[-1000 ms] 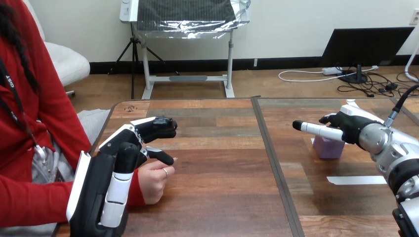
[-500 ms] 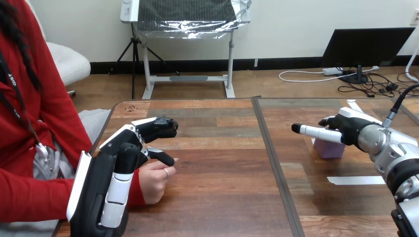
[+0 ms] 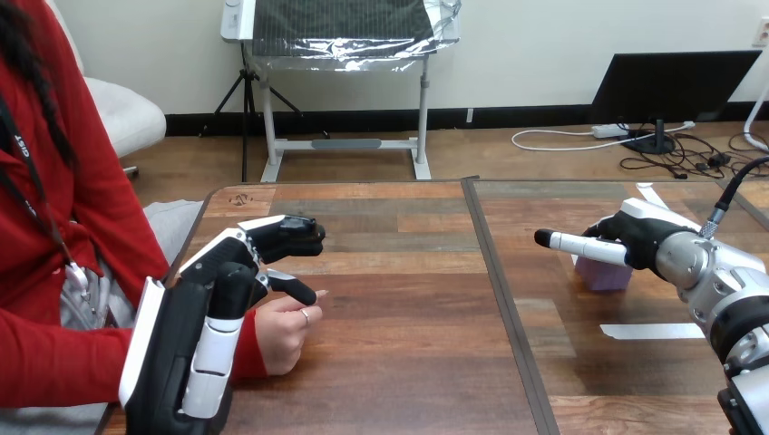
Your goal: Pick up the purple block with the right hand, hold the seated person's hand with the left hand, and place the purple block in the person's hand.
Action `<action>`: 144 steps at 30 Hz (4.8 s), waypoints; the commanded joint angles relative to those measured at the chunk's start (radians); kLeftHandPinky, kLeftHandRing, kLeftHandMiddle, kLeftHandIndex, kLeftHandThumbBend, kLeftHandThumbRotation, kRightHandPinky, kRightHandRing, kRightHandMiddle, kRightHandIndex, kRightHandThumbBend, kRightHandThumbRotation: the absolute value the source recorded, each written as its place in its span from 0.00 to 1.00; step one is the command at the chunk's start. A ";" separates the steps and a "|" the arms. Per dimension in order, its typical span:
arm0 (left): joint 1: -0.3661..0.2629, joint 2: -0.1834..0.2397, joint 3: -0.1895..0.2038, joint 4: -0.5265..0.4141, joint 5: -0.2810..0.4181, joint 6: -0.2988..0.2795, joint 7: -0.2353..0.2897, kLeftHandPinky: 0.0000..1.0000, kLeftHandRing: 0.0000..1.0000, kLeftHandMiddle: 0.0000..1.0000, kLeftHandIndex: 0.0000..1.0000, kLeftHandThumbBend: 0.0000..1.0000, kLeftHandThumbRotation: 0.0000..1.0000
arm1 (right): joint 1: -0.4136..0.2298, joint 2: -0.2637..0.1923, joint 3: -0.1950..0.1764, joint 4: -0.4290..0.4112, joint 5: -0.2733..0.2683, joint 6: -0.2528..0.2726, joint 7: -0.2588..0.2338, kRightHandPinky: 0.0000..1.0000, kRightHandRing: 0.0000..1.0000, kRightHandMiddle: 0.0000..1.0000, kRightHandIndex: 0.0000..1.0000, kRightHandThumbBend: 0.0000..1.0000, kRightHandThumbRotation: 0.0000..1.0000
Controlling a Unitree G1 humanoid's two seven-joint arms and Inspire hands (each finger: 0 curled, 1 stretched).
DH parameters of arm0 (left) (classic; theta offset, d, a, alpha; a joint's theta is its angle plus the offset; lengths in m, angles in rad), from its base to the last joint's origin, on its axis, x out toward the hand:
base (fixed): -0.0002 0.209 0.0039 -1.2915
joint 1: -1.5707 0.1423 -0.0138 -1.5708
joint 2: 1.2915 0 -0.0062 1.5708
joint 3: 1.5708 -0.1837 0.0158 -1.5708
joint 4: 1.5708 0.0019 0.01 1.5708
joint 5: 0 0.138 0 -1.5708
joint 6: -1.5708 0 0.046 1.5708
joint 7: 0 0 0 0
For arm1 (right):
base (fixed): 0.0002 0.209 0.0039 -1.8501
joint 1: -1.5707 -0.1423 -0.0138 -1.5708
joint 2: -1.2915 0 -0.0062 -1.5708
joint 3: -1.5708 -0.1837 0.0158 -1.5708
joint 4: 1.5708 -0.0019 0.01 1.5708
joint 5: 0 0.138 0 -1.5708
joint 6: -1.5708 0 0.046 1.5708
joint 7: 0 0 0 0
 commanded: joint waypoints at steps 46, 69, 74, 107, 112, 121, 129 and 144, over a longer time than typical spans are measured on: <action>-0.044 -0.014 0.007 -0.004 -0.003 -0.024 -0.002 0.46 0.70 0.70 0.64 0.62 1.00 | -0.060 -0.002 -0.125 -0.026 0.128 -0.090 -0.217 0.25 0.29 0.37 0.36 0.74 1.00; -0.033 -0.023 0.000 -0.008 -0.022 -0.010 -0.007 0.48 0.72 0.71 0.65 0.62 1.00 | -0.087 -0.004 -0.192 -0.036 0.191 -0.116 -0.261 0.32 0.37 0.43 0.43 0.71 1.00; -0.034 -0.024 -0.001 -0.005 -0.021 -0.011 -0.007 0.48 0.72 0.71 0.65 0.62 1.00 | -0.088 -0.009 -0.176 -0.035 0.175 -0.117 -0.226 0.46 0.50 0.53 0.54 0.70 1.00; -0.029 -0.015 0.003 -0.013 -0.033 -0.013 -0.019 0.50 0.72 0.71 0.65 0.62 1.00 | -0.051 -0.010 -0.081 -0.024 0.075 -0.071 -0.037 0.76 0.84 0.89 0.89 0.81 1.00; -0.027 -0.013 0.004 -0.011 -0.036 -0.017 -0.024 0.50 0.72 0.71 0.65 0.61 1.00 | -0.043 -0.006 -0.075 -0.022 0.073 -0.066 -0.041 0.78 0.86 0.90 0.91 0.82 1.00; -0.020 -0.013 0.004 -0.018 -0.034 -0.011 -0.022 0.50 0.72 0.71 0.65 0.63 1.00 | -0.039 0.001 -0.054 -0.020 0.061 -0.045 -0.030 0.80 0.89 0.91 0.92 0.84 1.00; -0.020 -0.015 0.004 -0.014 -0.042 -0.017 -0.025 0.50 0.72 0.71 0.65 0.63 1.00 | -0.033 0.005 -0.049 -0.019 0.061 -0.040 -0.014 0.82 0.90 0.92 0.93 0.83 1.00; -0.015 -0.013 0.002 -0.019 -0.045 -0.010 -0.028 0.51 0.73 0.71 0.65 0.64 1.00 | -0.023 0.012 -0.028 -0.017 0.042 -0.031 -0.005 0.84 0.92 0.93 0.92 0.83 1.00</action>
